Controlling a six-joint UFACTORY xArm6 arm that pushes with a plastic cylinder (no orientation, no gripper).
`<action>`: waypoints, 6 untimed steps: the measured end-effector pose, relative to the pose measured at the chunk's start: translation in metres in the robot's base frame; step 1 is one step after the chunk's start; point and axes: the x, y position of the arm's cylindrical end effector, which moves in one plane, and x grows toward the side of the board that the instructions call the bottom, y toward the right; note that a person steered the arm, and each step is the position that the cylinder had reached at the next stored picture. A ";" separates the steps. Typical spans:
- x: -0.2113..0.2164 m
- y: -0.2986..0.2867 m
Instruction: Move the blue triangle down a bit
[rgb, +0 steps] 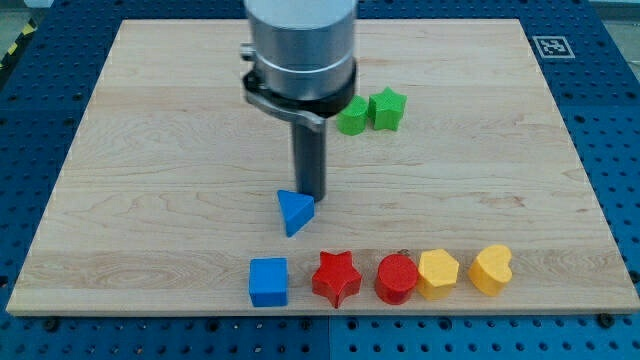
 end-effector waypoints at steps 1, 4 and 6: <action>0.023 0.012; 0.007 -0.033; 0.006 -0.071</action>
